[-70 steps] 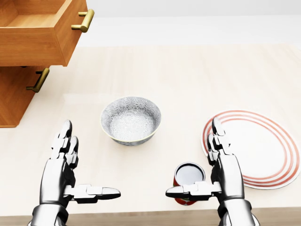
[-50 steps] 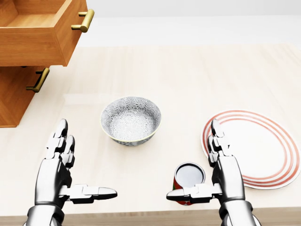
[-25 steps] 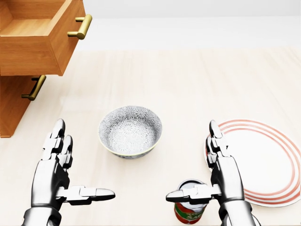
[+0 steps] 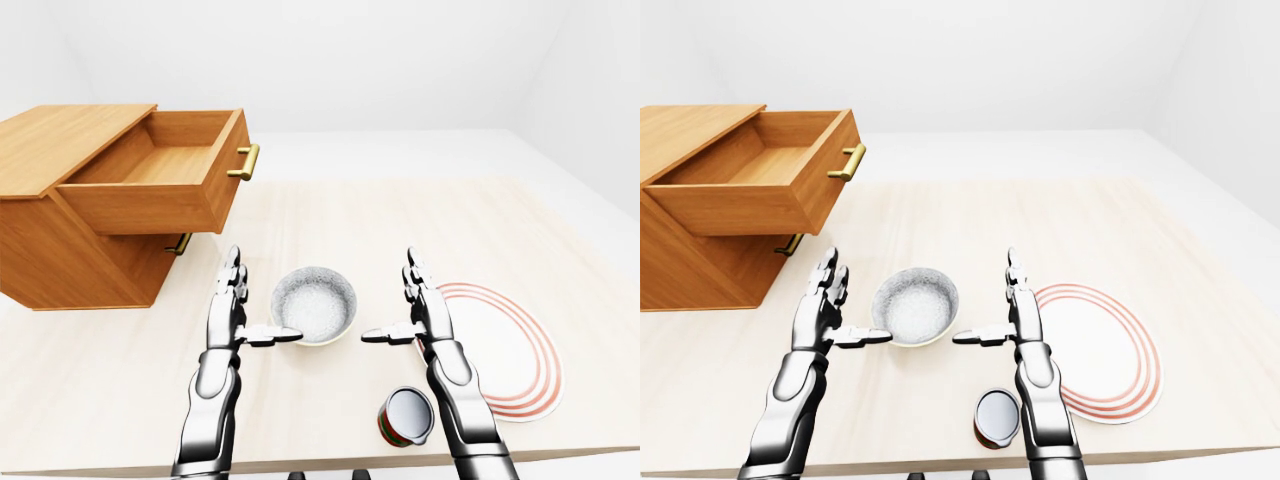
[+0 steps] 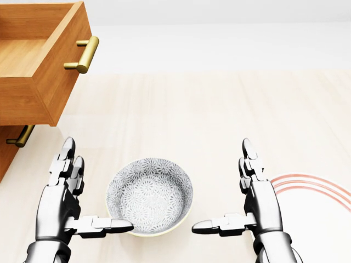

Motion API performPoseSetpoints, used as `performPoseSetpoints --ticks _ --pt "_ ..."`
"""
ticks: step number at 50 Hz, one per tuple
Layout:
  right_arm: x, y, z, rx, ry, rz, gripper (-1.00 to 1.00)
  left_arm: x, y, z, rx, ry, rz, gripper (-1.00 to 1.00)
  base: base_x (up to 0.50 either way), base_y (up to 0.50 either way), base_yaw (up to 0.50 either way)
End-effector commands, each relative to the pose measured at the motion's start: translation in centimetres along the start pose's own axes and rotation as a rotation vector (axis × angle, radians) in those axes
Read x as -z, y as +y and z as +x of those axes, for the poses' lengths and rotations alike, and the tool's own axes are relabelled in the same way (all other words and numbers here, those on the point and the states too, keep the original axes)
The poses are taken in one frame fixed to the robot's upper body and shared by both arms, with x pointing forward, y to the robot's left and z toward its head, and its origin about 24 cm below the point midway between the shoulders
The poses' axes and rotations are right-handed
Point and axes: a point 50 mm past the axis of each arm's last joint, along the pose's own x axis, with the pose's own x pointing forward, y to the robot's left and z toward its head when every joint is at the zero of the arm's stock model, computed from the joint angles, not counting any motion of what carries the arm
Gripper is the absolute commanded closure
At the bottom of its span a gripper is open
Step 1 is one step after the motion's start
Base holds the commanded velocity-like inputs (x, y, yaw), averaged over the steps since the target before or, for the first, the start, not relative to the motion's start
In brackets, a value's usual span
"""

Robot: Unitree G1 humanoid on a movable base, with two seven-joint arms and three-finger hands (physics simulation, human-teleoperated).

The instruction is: Put the bowl on top of the cabinet.

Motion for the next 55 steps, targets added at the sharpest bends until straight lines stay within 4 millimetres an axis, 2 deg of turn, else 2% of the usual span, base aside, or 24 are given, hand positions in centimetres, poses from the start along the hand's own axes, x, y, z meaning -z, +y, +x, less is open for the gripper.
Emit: performPoseSetpoints --ticks 1,11,19,21,27,38,41,47,48,51,55 --pt "0.3 -0.1 -0.1 0.022 0.009 -0.008 -1.0 0.2 0.2 -0.2 -0.003 0.005 -0.001 -1.0 0.46 0.0 0.0" --pt "0.3 -0.3 0.0 0.041 0.012 -0.006 -1.0 -0.1 0.2 -0.4 0.005 -0.016 0.014 -1.0 0.04 0.0 0.0" --pt "0.2 -0.2 0.0 0.038 0.008 -0.008 -1.0 -0.6 -0.2 -0.9 -0.015 -0.078 0.107 -1.0 0.0 0.0 0.0" --pt "0.2 -0.3 0.0 0.038 0.008 -0.007 -1.0 0.1 -0.9 -1.4 0.018 -0.047 0.198 -1.0 0.0 0.0 0.0" --pt "0.4 -0.2 0.1 0.034 0.011 -0.008 -1.0 0.5 -1.3 -1.7 -0.007 -0.035 0.253 -1.0 0.0 0.0 0.0" --pt "0.5 -0.1 0.2 0.032 0.012 -0.011 -1.0 2.9 -1.7 -2.7 -0.033 0.049 0.423 -1.0 0.0 0.0 0.0" --pt "0.5 -0.1 0.1 0.032 0.012 -0.011 -1.0 3.2 -2.2 -3.1 0.011 0.063 0.413 -1.0 0.0 0.0 0.0" --pt "0.7 -0.1 0.2 0.032 0.016 -0.013 -1.0 5.0 -1.9 -3.8 -0.043 0.091 0.659 -1.0 0.0 0.0 0.0" --pt "0.7 -0.1 0.3 0.032 0.017 -0.013 -1.0 5.4 -2.1 -4.0 -0.012 0.109 0.644 -1.0 0.0 0.0 0.0" --pt "0.6 0.0 0.2 0.031 0.015 -0.014 -1.0 5.8 -2.0 -3.9 -0.012 0.12 0.674 -1.0 0.0 0.0 0.0" --pt "0.6 0.0 0.2 0.029 0.015 -0.013 -1.0 5.8 -1.6 -3.5 -0.102 0.051 0.858 -1.0 0.0 0.0 0.0"
